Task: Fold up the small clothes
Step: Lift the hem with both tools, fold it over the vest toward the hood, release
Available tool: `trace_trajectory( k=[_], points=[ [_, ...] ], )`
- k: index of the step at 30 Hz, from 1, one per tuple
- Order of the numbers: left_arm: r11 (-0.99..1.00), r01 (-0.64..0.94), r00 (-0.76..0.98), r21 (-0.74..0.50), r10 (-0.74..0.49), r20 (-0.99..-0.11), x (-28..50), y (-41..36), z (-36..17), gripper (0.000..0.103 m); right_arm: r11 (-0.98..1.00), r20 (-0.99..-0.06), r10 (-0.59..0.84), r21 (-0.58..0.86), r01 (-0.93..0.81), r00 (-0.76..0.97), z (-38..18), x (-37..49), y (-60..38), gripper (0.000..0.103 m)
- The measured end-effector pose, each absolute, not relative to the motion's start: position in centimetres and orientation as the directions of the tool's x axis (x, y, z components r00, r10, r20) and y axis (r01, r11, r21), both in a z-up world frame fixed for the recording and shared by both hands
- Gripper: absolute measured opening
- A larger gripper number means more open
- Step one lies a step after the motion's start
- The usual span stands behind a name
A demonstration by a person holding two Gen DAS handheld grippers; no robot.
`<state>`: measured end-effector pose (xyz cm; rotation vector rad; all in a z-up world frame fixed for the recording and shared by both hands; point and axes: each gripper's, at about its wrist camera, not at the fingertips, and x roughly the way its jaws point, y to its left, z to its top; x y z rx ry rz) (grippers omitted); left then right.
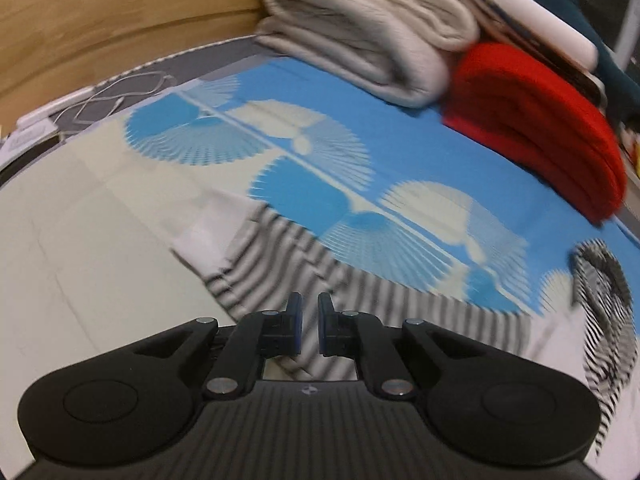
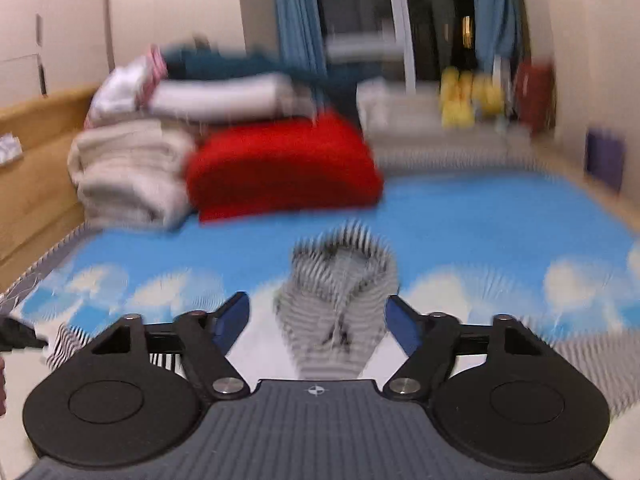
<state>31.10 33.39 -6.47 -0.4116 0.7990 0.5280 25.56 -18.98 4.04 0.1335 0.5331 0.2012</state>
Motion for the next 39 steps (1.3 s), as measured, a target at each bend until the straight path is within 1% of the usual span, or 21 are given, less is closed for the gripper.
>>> trace_trajectory(
  k=[2,4,6,8,11,14,16,17,18,20,22,24,26,28,30,31,33,34,35,37,39],
  points=[
    [0.772,-0.61,0.564,-0.178,0.265,-0.782,31.2,35.9,-7.9,0.014,0.961,-0.506,0.255,0.23,-0.157,0.824,3.5,26.6,-19.1,0.063],
    [0.728,-0.648,0.542,-0.223,0.235,-0.807,30.9,38.4,-9.4,0.022,0.963,-0.48,0.256,0.203,-0.178,0.839,3.6,27.2,-19.0,0.04],
    [0.678,-0.681,0.534,-0.277,0.202,-0.821,30.7,40.4,-10.6,0.036,0.969,-0.466,0.242,0.164,-0.186,0.851,3.6,27.7,-19.1,0.028],
    [0.626,-0.718,0.515,-0.305,0.183,-0.837,30.3,42.3,-12.1,0.044,0.969,-0.473,0.239,0.167,-0.18,0.848,3.2,28.5,-19.9,0.027],
    [0.563,-0.753,0.514,-0.339,0.182,-0.838,30.0,44.3,-13.6,0.044,0.973,-0.519,0.22,0.173,-0.151,0.826,2.3,30.2,-20.6,0.028],
    [0.533,-0.758,0.529,-0.375,0.166,-0.832,30.0,45.3,-14.5,0.044,0.973,-0.558,0.217,0.194,-0.128,0.801,1.1,31.4,-21.2,0.036],
    [0.531,-0.755,0.543,-0.383,0.18,-0.82,30.2,45.5,-14.6,0.038,0.973,-0.583,0.208,0.202,-0.108,0.785,0.5,31.8,-21.6,0.039],
    [0.542,-0.752,0.543,-0.375,0.186,-0.819,30.5,45.3,-14.5,0.026,0.974,-0.595,0.205,0.205,-0.1,0.777,0.1,32.0,-21.6,0.039],
    [0.561,-0.744,0.54,-0.364,0.183,-0.822,30.8,45.0,-14.4,0.008,0.973,-0.609,0.203,0.211,-0.09,0.767,-0.1,32.2,-21.8,0.039],
    [0.588,-0.745,0.524,-0.316,0.222,-0.822,31.4,44.1,-13.6,0.007,0.968,-0.636,0.207,0.241,-0.063,0.744,-0.5,32.5,-22.3,0.039],
    [0.598,-0.766,0.505,-0.237,0.332,-0.797,31.7,42.3,-10.7,0.006,0.957,-0.656,0.219,0.287,-0.029,0.722,-1.0,32.7,-23.2,0.039],
    [0.642,-0.738,0.553,-0.208,0.4,-0.73,32.2,39.2,-6.9,0.006,0.95,-0.664,0.215,0.311,0.004,0.716,-1.1,32.8,-24.2,0.039],
    [0.725,-0.655,0.652,-0.213,0.4,-0.644,32.4,34.5,-2.6,0.006,0.948,-0.674,0.2,0.316,0.033,0.711,-1.2,32.7,-24.9,0.039],
    [0.82,-0.516,0.76,-0.248,0.304,-0.575,32.5,28.7,0.7,0.006,0.938,-0.684,0.194,0.34,0.072,0.703,-1.5,32.6,-26.0,0.036],
    [0.888,-0.333,0.833,-0.318,0.12,-0.54,32.4,22.4,2.7,0.006,0.918,-0.695,0.201,0.38,0.116,0.69,-2.0,32.6,-27.2,0.023],
    [0.898,-0.253,0.848,-0.361,0.027,-0.529,32.3,19.7,3.2,0.006,0.906,-0.703,0.202,0.398,0.142,0.682,-2.3,32.6,-27.8,0.021],
    [0.885,-0.049,0.816,-0.462,-0.231,-0.529,32.4,13.8,3.3,0.009,0.892,-0.718,0.192,0.412,0.187,0.669,-2.8,32.4,-28.7,0.022],
    [0.851,0.057,0.741,-0.522,-0.387,-0.549,32.9,11.0,2.7,0.018,0.882,-0.73,0.185,0.419,0.217,0.658,-3.2,32.3,-29.1,0.025],
    [0.817,0.119,0.67,-0.564,-0.485,-0.562,33.2,9.2,2.0,0.021,0.868,-0.743,0.181,0.428,0.25,0.645,-3.5,32.2,-29.5,0.025],
    [0.804,0.143,0.607,-0.577,-0.532,-0.59,33.3,7.1,1.0,0.037,0.839,-0.76,0.194,0.456,0.296,0.62,-4.5,32.2,-30.2,0.029],
    [0.846,0.117,0.608,-0.52,-0.475,-0.636,33.7,7.2,0.3,0.038,0.813,-0.773,0.204,0.476,0.336,0.601,-5.3,32.2,-30.7,0.033]
  ],
)
